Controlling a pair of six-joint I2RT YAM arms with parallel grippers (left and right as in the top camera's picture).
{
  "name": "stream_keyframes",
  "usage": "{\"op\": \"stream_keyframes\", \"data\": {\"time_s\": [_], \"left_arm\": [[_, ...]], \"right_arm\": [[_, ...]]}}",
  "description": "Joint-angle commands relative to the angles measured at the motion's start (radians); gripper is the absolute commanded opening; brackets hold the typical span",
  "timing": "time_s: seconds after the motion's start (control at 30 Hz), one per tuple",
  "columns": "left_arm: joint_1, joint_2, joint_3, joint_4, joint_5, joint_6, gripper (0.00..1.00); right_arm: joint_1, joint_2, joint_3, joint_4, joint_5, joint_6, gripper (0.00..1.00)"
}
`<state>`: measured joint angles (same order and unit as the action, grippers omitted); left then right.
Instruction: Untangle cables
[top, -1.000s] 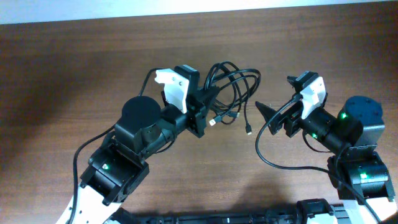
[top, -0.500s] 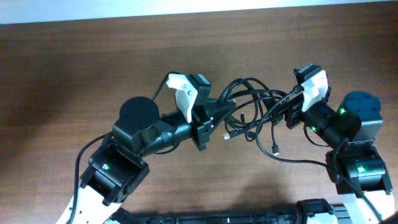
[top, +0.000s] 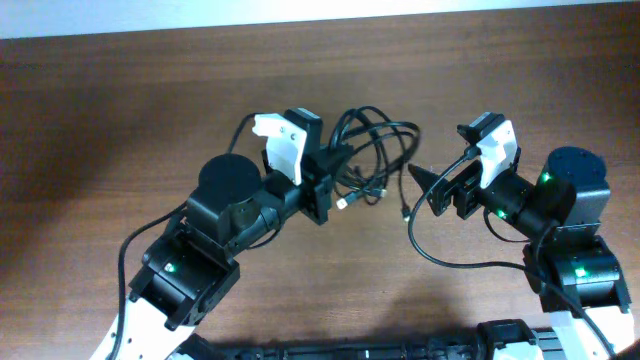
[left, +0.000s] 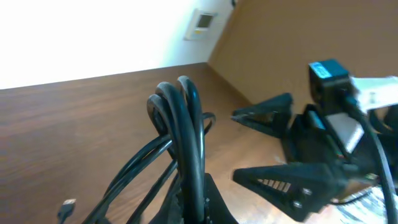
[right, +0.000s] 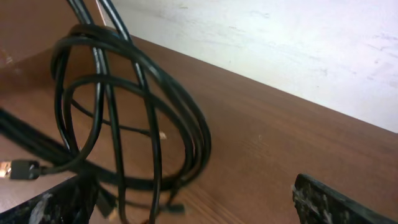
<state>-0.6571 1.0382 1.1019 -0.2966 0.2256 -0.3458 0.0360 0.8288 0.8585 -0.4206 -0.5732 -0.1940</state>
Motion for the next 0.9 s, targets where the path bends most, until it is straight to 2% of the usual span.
{"op": "stream_keyframes", "data": {"time_s": [0.0,0.17,0.37,0.47,0.87], "left_arm": [[0.002,-0.006,0.025,0.011,-0.043,-0.009,0.0],[0.002,-0.007,0.025,0.026,0.056,-0.009,0.0],[0.002,-0.007,0.025,0.053,0.188,-0.01,0.0],[0.0,-0.007,0.025,0.052,0.199,-0.01,0.0],[0.0,-0.005,0.025,0.06,0.252,-0.01,0.0]], "right_arm": [[-0.004,-0.003,-0.004,-0.006,0.065,-0.015,0.98],[-0.004,0.003,-0.004,-0.01,0.159,-0.016,0.98],[-0.004,0.031,-0.003,-0.009,0.162,-0.015,0.98],[-0.004,0.035,-0.004,-0.009,0.154,-0.008,0.98],[-0.004,0.035,-0.003,0.131,-0.098,-0.008,0.99]]}}
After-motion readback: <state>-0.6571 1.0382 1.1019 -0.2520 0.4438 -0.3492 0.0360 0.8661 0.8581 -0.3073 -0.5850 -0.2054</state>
